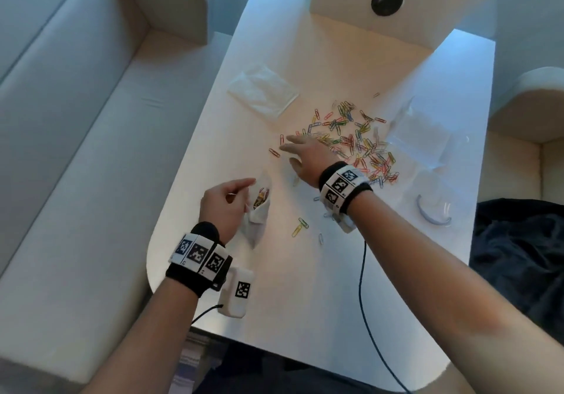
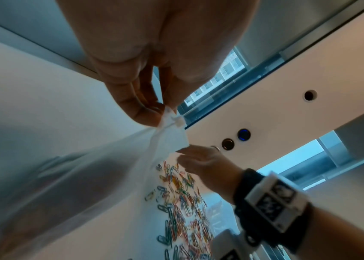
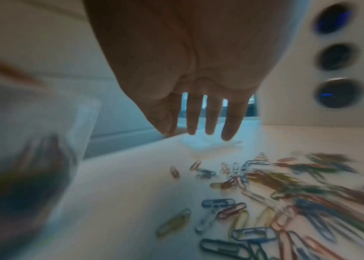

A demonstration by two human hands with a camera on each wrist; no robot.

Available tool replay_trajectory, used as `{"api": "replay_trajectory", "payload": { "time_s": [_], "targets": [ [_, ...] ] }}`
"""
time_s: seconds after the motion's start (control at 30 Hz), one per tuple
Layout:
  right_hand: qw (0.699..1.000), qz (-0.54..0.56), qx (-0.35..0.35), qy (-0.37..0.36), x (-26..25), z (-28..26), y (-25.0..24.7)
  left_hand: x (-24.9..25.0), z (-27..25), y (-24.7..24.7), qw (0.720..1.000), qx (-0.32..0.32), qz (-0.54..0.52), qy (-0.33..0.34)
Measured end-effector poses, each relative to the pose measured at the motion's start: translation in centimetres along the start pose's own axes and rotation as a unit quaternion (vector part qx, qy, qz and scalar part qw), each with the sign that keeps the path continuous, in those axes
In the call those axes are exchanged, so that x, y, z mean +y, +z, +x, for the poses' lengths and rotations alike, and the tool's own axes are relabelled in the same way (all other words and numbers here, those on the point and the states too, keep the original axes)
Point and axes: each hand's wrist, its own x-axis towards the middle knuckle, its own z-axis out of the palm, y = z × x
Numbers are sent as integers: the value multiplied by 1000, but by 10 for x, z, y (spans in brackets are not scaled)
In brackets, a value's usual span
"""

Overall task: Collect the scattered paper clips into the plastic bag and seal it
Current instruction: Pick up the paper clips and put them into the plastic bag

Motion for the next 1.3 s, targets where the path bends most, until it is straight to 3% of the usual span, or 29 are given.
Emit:
{"api": "replay_trajectory", "payload": {
  "time_s": [0.07, 0.13, 0.43, 0.57, 0.63, 0.77, 0.87, 0.93, 0.97, 1.03, 1.07, 1.13, 1.2, 1.3],
  "targets": [
    [981, -135, -87, -106, -7, 23, 21, 0, 3, -6, 1000, 11, -12, 3],
    [957, -207, -141, -146, -8, 37, 39, 0, 5, -10, 1000, 21, -14, 3],
    [973, -195, -118, 11, 61, 34, 35, -4, 12, -5, 999, 17, -43, -26],
    [991, -134, -26, 5, 65, 26, 23, -7, 9, 8, 998, -4, -44, -36],
    [993, -120, -13, 16, 66, 25, 17, -11, 8, 13, 998, -19, -40, -42],
    [990, 17, 51, 131, 76, 19, 8, -14, 7, 19, 998, -28, -24, -42],
    [930, 211, 138, 269, 79, 4, -5, -14, 6, 20, 999, -30, -15, -42],
    [853, 369, 162, 330, 76, -13, -14, -15, 7, 22, 998, -34, -9, -45],
    [790, 479, 168, 344, 70, -23, -19, -15, 7, 24, 998, -35, -8, -46],
    [635, 675, 173, 334, 50, -43, -27, -14, 8, 27, 998, -37, -3, -44],
    [577, 731, 168, 323, 39, -52, -28, -12, 8, 29, 998, -36, -2, -42],
    [498, 801, 146, 299, 14, -67, -26, -8, 6, 32, 999, -35, -7, -35],
    [467, 830, 123, 281, -11, -78, -18, -5, 4, 36, 999, -37, -8, -28],
    [489, 823, 100, 271, -44, -86, -1, -2, 0, 42, 999, -43, -2, -16]
  ]
}}
